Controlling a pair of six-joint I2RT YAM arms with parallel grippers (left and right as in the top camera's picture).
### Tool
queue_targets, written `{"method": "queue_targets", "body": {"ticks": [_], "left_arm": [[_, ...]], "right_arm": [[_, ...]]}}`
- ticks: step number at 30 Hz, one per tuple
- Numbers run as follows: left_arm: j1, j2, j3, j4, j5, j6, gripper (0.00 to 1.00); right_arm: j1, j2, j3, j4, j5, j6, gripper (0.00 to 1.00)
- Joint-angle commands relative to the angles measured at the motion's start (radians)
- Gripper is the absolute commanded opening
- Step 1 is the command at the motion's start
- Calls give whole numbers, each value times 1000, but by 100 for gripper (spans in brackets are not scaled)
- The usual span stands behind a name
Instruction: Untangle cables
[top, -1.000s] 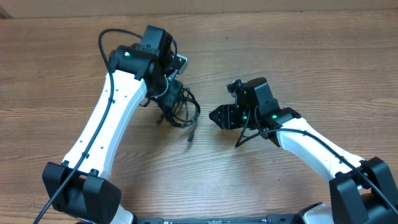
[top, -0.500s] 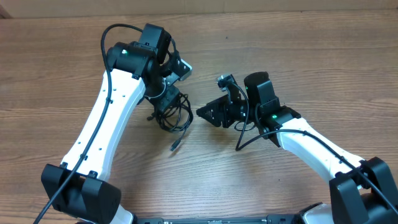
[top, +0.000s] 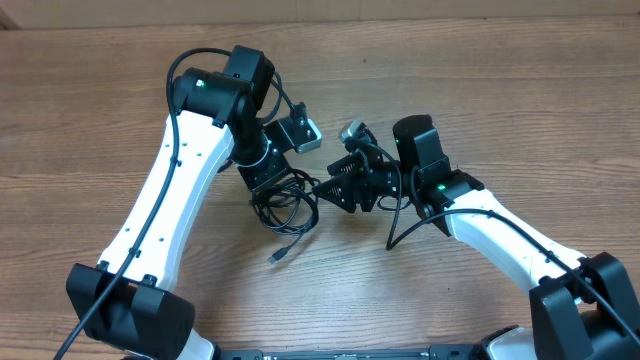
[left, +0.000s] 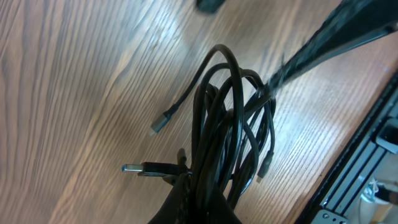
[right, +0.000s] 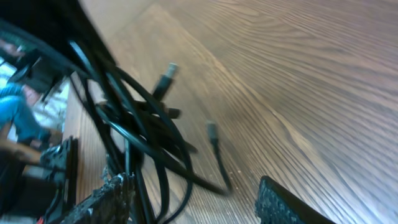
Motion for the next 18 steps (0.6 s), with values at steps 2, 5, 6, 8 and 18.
{"method": "queue_targets", "body": {"ticks": [2,5,6,8,18], "left_arm": [[-5,-5,29,-1,125,135,4],[-5,-5,29,-3,142,160,4],[-5,-5,29,-3,142,163,4],[-5,-5,29,-3,141,164,4],[-5,-5,29,2,140,176,22]], "right_arm": [[2,-7,2,5,-126,-126,64],[2,-7,2,6,-149,-136,64],[2,-7,2,6,-149,-136,64],[2,-7,2,6,-149,-137,62],[2,-7,2,-2,-145,-144,4]]}}
